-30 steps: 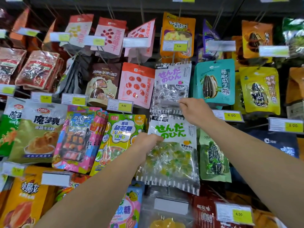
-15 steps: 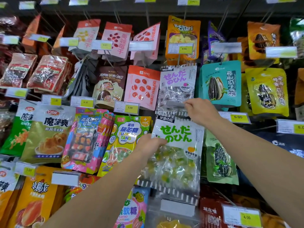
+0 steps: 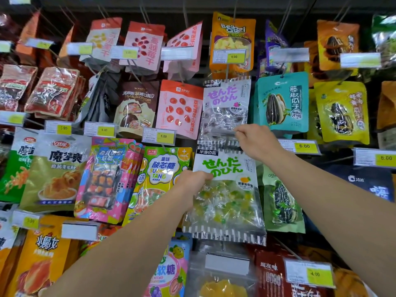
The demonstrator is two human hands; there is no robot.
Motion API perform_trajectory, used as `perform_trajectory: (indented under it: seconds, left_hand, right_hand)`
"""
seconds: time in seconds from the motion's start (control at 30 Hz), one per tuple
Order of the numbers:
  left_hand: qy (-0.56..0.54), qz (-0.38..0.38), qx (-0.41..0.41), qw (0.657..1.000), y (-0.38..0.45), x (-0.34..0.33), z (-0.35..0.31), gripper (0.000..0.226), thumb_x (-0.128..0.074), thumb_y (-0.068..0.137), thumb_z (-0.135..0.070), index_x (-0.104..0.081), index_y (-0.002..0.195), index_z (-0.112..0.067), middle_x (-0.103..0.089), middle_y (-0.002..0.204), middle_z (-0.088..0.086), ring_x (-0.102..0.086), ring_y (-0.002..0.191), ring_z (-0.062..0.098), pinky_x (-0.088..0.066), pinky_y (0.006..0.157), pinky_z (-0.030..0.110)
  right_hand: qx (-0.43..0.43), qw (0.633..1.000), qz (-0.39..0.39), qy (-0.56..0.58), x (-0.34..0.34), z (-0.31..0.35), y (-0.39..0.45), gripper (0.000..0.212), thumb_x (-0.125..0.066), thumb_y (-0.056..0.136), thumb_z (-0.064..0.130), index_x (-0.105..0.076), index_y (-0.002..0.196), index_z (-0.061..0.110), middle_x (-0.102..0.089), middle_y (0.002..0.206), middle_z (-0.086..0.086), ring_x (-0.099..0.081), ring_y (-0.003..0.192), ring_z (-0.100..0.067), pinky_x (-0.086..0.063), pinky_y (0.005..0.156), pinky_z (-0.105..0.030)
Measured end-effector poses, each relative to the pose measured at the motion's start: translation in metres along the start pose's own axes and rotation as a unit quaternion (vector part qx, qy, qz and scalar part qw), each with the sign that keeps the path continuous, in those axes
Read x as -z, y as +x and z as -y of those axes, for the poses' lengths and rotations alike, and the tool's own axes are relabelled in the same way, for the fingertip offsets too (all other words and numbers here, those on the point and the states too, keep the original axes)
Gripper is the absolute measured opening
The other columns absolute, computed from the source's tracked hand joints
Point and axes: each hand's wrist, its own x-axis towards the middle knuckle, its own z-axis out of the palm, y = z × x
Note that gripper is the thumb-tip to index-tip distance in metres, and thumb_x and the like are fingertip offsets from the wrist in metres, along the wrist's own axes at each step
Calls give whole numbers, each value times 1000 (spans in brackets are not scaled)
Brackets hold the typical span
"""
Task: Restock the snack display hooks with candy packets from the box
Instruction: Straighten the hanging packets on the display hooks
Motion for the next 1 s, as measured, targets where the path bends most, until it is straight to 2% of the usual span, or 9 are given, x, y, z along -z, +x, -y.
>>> perform_trajectory:
  seconds: [0.13,0.27,0.4,0.47,0.57,0.67,0.73,0.8,1.0]
  left_hand:
    - [30,-14,-5,999,5,-3,-5,57,-75,76,-33,-53,123,-8,-60,114,14,-53,89,25,-44,77,36]
    - [64,-25,-25,997,13,-4,0,58,-77,67,-37,-61,112,-5,-66,101,16,-63,91,31,-55,82,40]
    - [119,-18,-82,989,20,-6,18,36,-71,82,-37,-63,99,-7,-68,95,12,-63,83,29,-52,69,35]
    - [195,-31,-119,973,19,-5,27,40,-65,85,-46,-62,98,-8,-65,84,10,-58,71,25,-45,59,30]
    - [301,-96,-178,932,14,1,34,51,-67,82,-51,-54,105,-7,-65,86,8,-63,76,27,-50,63,35]
    - [303,-123,-300,896,3,9,42,58,-73,80,-36,-37,122,-16,-63,107,4,-64,87,25,-52,67,36]
    - [364,-112,-360,852,-2,15,47,67,-69,85,-33,-30,139,-27,-54,125,7,-63,96,28,-54,76,41]
    - [426,-92,-347,830,0,21,47,66,-61,91,-36,-27,147,-35,-51,127,11,-61,97,29,-52,79,39]
    - [460,-17,-297,837,12,21,41,68,-58,94,-34,-23,152,-32,-54,121,14,-58,103,31,-44,74,33]
  right_hand:
    - [-8,1000,-5,6,1,3,-5,33,-40,103,28,-66,123,26,-71,111,-4,-61,81,-23,-55,85,-41]
    - [9,1000,-12,15,0,6,-16,31,-45,102,27,-64,126,26,-71,111,-6,-64,86,-26,-56,79,-41]
    - [15,998,-43,-36,-16,13,-43,53,-54,94,21,-43,145,22,-34,155,-1,-43,130,-27,-48,96,-43]
    - [3,996,-81,-30,-27,21,-66,55,-57,90,20,-41,143,18,-26,154,-1,-38,129,-25,-47,97,-44]
    - [5,999,-17,-43,-54,26,-100,49,-55,91,24,-44,138,20,-32,147,1,-38,131,-22,-43,104,-39]
    - [-19,994,101,-45,-76,16,-122,68,-58,89,30,-29,150,28,-16,160,3,-18,147,-20,-27,117,-37]
    - [-21,992,119,-46,-84,13,-128,78,-62,87,31,-20,153,31,-11,162,4,-10,149,-19,-23,120,-38]
    - [-23,991,119,-58,-90,13,-129,81,-63,86,31,-18,153,31,-11,162,3,-8,150,-20,-22,121,-39]
    - [-71,982,135,-115,-98,23,-127,84,-64,87,32,-13,154,30,-11,163,2,-8,150,-21,-22,122,-41]
